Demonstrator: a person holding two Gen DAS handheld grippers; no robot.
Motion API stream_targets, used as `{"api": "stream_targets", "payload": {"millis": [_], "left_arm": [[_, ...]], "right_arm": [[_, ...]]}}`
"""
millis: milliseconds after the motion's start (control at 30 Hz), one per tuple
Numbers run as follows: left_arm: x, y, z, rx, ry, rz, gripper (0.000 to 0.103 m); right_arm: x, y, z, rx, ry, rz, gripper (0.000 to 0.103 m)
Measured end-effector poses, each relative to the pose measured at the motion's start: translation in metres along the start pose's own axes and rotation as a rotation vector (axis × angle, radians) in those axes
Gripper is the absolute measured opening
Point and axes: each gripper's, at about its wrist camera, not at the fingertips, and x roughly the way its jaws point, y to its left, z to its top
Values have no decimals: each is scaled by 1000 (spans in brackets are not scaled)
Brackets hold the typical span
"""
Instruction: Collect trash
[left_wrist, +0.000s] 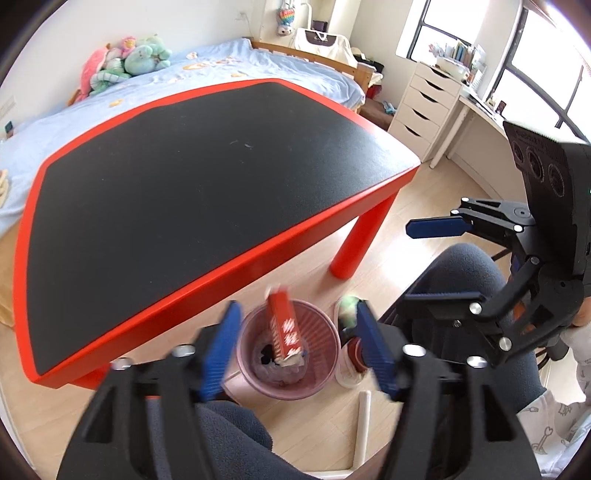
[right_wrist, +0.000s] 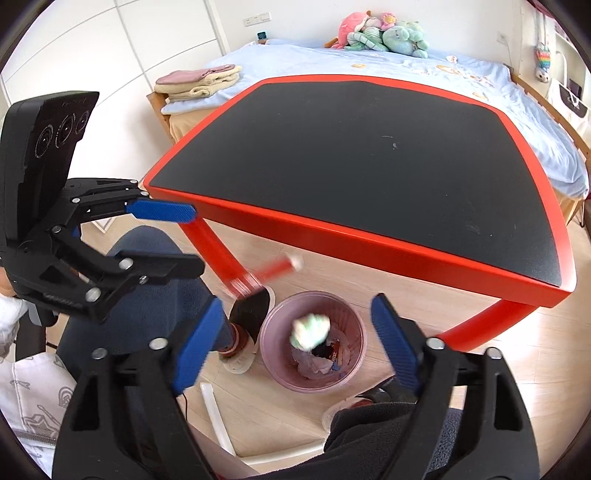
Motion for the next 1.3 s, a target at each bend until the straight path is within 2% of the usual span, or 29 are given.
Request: {"api": "stream_targets", "payload": {"millis": [33, 233, 533, 767, 933, 1100, 1300], "left_arm": [[-1, 1, 0, -10, -14, 6, 87], [-4, 6, -2, -50, -29, 19, 95], [-10, 12, -6, -96, -47, 35, 95], [-21, 19, -3, -123, -89, 47, 95], [-31, 34, 7, -158, -114, 70, 95], [-43, 44, 23, -163, -156, 122, 95], [-55, 53, 46, -163, -202, 147, 95]], "right_arm": [[0, -1, -1, 4, 2, -7, 89], [1, -5, -4, 28, 9, -31, 96], [0, -6, -5, 53, 5, -35, 99], [-6, -8, 4, 79, 5, -61, 99], [-17, -12, 26, 95, -38, -79, 100], [-31, -16, 57, 90, -98, -101, 100], [-46, -22, 94, 72, -160, -142, 100]]}}
